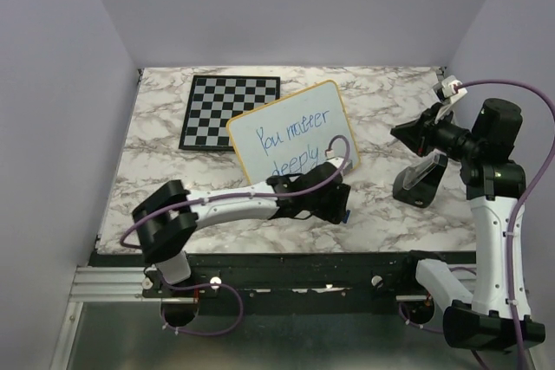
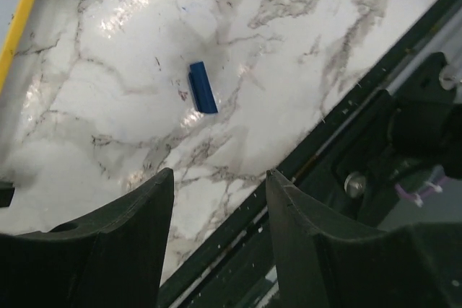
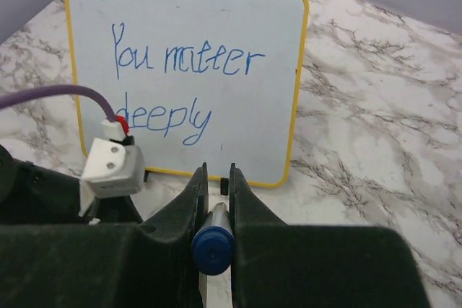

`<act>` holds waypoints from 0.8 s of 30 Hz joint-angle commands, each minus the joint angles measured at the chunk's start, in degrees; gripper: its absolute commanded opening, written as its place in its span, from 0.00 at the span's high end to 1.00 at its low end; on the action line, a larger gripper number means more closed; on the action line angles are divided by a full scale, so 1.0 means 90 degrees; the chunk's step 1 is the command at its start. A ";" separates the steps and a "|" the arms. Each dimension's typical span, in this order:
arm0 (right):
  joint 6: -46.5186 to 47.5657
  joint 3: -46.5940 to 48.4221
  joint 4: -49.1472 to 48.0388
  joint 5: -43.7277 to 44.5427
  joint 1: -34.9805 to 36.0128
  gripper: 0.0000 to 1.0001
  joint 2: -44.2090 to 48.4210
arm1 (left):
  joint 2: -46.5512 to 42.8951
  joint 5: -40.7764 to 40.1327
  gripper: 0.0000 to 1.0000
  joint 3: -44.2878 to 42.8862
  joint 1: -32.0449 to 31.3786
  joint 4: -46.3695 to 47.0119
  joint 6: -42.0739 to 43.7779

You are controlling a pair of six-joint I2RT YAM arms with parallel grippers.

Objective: Write a sentence on the whiteboard
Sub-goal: Pick up the pen cap from the center of the board.

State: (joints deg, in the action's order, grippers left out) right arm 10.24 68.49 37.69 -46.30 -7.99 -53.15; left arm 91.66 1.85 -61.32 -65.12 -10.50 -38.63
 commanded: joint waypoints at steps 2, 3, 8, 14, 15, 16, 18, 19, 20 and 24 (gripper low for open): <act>-0.0171 -0.0110 -0.0252 -0.0011 -0.0216 0.99 0.0026 | 0.1279 -0.1142 0.40 -0.1474 -0.0332 -0.1361 0.0191; -0.0181 -0.0110 -0.0252 -0.0050 -0.0274 0.99 0.0026 | 0.1619 -0.1307 0.41 -0.1642 -0.0361 -0.1498 0.0239; -0.0200 -0.0081 -0.0262 -0.0158 -0.0421 0.99 -0.0013 | 0.2266 -0.1514 0.44 -0.2433 -0.0557 -0.1987 0.0328; -0.0230 -0.0081 -0.0282 -0.0314 -0.0567 0.99 -0.0033 | 0.2969 -0.1650 0.47 -0.3058 -0.0664 -0.2329 0.0445; -0.0239 -0.0090 -0.0282 -0.0353 -0.0587 1.00 -0.0032 | 0.3096 -0.1660 0.47 -0.3127 -0.0665 -0.2349 0.0454; -0.0230 -0.0090 -0.0291 -0.0353 -0.0587 1.00 -0.0032 | 0.3155 -0.1670 0.49 -0.3196 -0.0665 -0.2397 0.0474; -0.0239 -0.0090 -0.0292 -0.0382 -0.0606 0.99 -0.0033 | 0.3340 -0.1719 0.52 -0.3410 -0.0655 -0.2485 0.0571; -0.0239 -0.0090 -0.0292 -0.0392 -0.0616 0.99 -0.0032 | 0.3419 -0.1738 0.53 -0.3479 -0.0655 -0.2582 0.0591; -0.0239 -0.0100 -0.0292 -0.0412 -0.0626 0.99 -0.0032 | 0.3477 -0.1748 0.54 -0.3596 -0.0664 -0.2622 0.0601; -0.0239 -0.0110 -0.0301 -0.0460 -0.0655 0.99 -0.0032 | 0.3770 -0.1806 0.57 -0.3772 -0.0665 -0.2817 0.0660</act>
State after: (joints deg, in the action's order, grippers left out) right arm 8.80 67.96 36.42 -48.58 -13.26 -53.30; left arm 123.09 -12.12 -93.01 -70.74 -31.90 -34.06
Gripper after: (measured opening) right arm 0.160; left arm 0.447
